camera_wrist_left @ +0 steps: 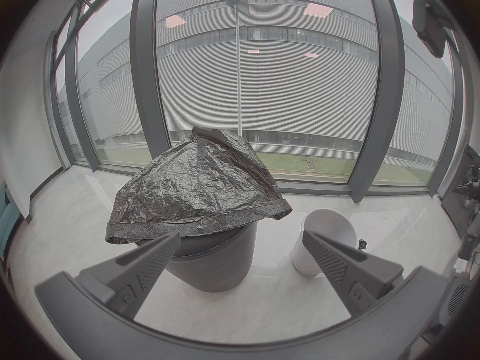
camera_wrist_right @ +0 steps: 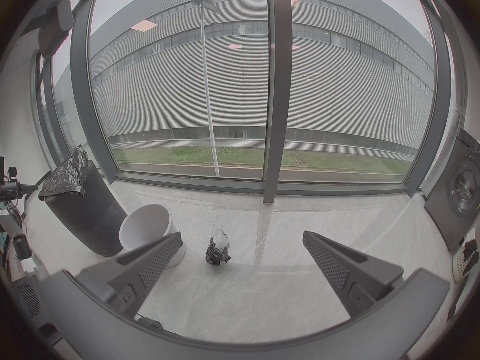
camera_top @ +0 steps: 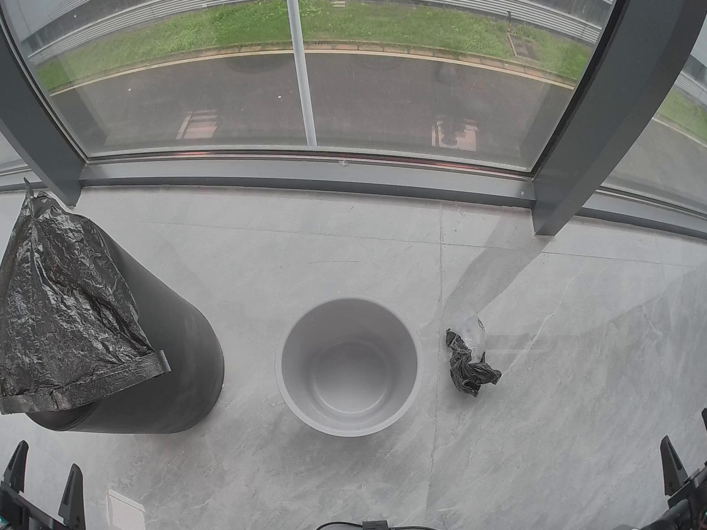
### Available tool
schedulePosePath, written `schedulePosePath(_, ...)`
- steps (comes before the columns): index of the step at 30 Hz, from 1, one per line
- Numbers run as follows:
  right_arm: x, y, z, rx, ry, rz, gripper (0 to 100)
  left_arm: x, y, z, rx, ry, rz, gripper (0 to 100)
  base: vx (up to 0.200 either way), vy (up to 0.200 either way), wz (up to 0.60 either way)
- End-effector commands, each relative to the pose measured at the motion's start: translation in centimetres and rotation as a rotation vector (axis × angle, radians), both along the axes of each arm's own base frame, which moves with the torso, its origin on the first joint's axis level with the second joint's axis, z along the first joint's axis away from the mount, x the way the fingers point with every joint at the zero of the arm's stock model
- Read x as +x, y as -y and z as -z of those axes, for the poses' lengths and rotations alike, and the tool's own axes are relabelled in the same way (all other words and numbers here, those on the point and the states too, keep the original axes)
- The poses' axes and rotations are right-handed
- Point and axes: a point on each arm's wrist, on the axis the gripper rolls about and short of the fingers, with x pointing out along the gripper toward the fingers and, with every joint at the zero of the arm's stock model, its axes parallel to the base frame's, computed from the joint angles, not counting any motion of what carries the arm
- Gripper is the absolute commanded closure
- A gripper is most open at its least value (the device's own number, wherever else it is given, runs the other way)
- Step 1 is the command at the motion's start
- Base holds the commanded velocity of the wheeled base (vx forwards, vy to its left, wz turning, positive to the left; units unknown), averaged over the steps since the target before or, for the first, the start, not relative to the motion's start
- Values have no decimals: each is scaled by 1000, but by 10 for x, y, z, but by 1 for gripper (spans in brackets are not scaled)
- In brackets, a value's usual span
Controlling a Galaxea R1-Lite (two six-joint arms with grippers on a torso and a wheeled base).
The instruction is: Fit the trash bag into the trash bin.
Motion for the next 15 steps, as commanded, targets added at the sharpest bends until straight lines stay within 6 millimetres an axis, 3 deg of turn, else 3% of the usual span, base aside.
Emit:
schedulePosePath(1,0,0,4,0,3,-1,0,0,0,5,0,-3,0,0,0,0,0)
schedulePosePath(5,-5,0,-16,29,77,-12,0,0,0,6,2,-4,0,0,0,0,0)
schedulePosePath(6,-12,0,-49,69,142,-31,0,0,0,6,2,-4,0,0,0,0,0)
schedulePosePath(7,-11,0,-69,87,140,-36,0,0,0,6,4,-5,0,0,0,0,0)
schedulePosePath(15,21,-3,-105,67,92,-180,0,0,0,5,-3,-3,0,0,0,0,0)
